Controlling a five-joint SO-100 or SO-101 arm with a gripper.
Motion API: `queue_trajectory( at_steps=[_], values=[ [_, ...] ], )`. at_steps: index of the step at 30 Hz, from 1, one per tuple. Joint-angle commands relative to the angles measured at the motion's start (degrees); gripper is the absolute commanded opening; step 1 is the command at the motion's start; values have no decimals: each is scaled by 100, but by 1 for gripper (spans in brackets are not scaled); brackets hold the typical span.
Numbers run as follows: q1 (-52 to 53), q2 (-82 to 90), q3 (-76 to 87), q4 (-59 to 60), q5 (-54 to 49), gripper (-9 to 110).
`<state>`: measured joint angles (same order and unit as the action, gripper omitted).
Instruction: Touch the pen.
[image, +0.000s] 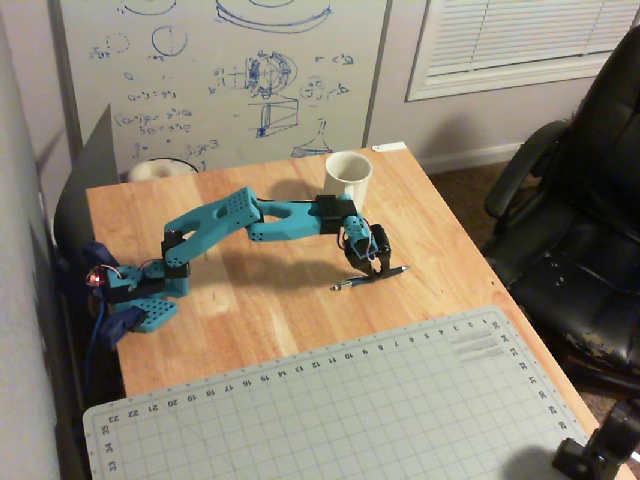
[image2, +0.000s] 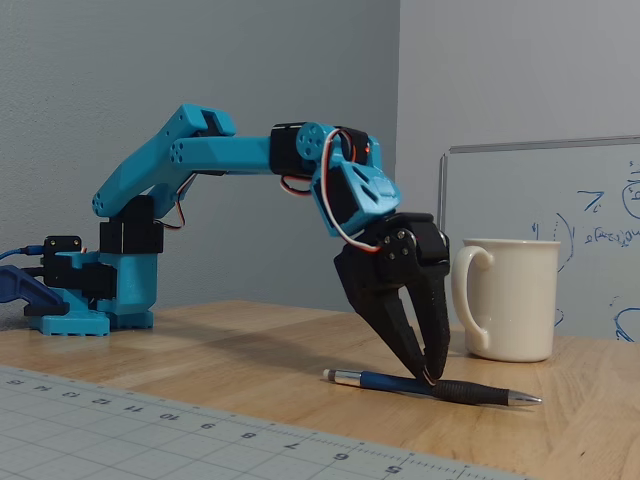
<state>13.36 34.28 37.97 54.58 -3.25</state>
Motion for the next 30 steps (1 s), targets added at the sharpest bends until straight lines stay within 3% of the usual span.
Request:
queue_trajectory(
  at_steps=[1, 30],
  values=[
    [-44, 264, -563, -44, 0, 1],
    [-272, 308, -563, -114, -9, 1]
  ],
)
